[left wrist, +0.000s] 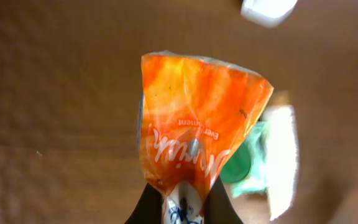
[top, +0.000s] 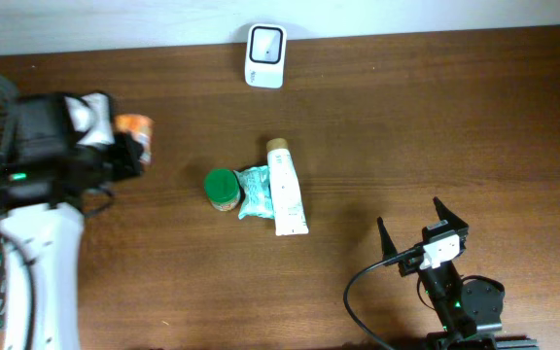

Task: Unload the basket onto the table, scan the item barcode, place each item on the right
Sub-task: 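Place the orange tissue pack on the table left of the jar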

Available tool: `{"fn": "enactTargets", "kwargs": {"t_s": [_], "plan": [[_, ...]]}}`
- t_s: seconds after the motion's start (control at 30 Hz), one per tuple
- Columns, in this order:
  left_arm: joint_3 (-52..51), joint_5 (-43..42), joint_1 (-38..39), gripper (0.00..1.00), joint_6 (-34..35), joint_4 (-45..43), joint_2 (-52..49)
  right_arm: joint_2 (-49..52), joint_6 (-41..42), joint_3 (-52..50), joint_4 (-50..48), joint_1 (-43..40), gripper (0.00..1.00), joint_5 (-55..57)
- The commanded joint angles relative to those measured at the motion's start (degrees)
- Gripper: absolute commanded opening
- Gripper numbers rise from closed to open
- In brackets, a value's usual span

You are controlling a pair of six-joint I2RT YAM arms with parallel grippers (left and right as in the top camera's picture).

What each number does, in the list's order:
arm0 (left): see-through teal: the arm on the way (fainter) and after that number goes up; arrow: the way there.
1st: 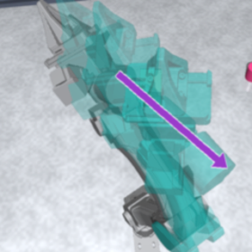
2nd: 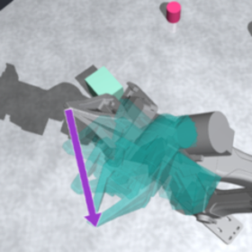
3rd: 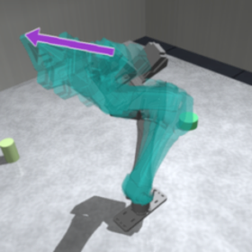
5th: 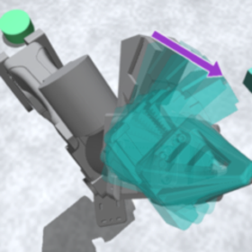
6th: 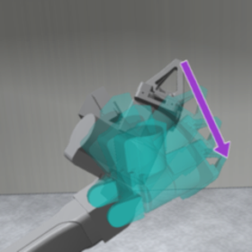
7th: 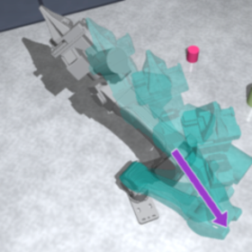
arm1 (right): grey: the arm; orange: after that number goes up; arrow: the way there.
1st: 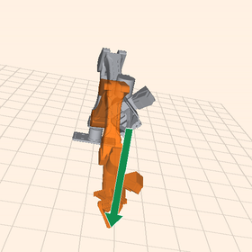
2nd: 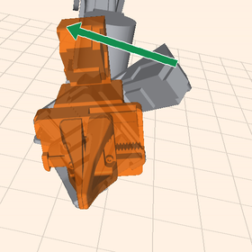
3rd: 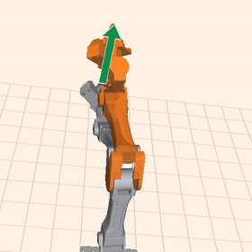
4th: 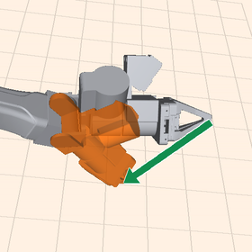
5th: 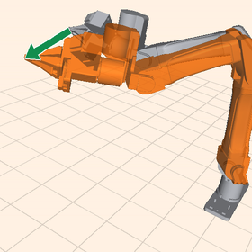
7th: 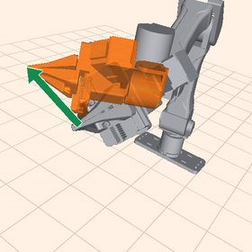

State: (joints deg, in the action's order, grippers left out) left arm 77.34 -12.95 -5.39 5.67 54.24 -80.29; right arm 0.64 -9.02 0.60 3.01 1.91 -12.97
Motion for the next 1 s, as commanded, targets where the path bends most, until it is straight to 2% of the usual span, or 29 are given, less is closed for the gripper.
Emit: {"fn": "enactTargets", "kwargs": {"t_s": [0.0, 0.13, 0.27, 0.33, 0.37, 0.4, 0.43, 0.6, 0.77, 0.87, 0.97], "plan": [[-9.84, 8.55, 6.58, 0.0, 3.89, -4.94, -2.73, -0.46, 0.24, -0.28, 0.17, 0.37, 0.98, -0.09], [-16.39, 9.35, 10.36, 0.0, 5.68, -13.42, -7.37, -0.46, 0.24, -0.28, 0.17, 0.37, 0.99, -0.09], [-16.79, 10.19, 11.41, 0.04, 6.03, -14.32, -12.9, -0.46, 0.24, -0.28, 0.17, 0.37, 0.99, -0.09], [-16.76, 9.46, 11.41, 0.1, 7.85, -14.36, -14.45, -0.46, 0.24, -0.28, 0.17, 0.37, 0.98, -0.09], [-16.79, 8.0, 11.41, 0.17, 7.85, -14.45, -15.02, -0.46, 0.24, -0.28, 0.17, 0.37, 0.98, -0.09], [-16.79, 5.44, 11.41, 0.78, 7.85, -14.64, -15.65, -0.46, 0.24, -0.28, 0.17, 0.37, 0.98, -0.09], [-16.79, 4.72, 11.41, 0.99, 7.82, -14.6, -15.76, -0.46, 0.24, -0.28, 0.17, 0.37, 0.98, -0.09], [-13.77, 4.83, 10.56, 0.99, 7.76, -12.87, -14.1, -0.46, 0.24, -0.28, 0.17, 0.37, 0.99, -0.09], [1.18, 5.29, 6.56, 0.99, 7.5, -0.83, -9.57, -0.46, 0.24, -0.28, 0.17, 0.37, 0.98, -0.09], [12.26, 5.31, 1.84, 0.99, 2.05, 5.57, -7.52, -0.46, 0.24, -0.28, 0.17, 0.37, 0.98, -0.09], [22.47, 9.42, -5.46, 0.99, 1.75, 9.7, -6.47, -0.46, 0.24, -0.28, 0.17, 0.37, 0.98, -0.09]]}}
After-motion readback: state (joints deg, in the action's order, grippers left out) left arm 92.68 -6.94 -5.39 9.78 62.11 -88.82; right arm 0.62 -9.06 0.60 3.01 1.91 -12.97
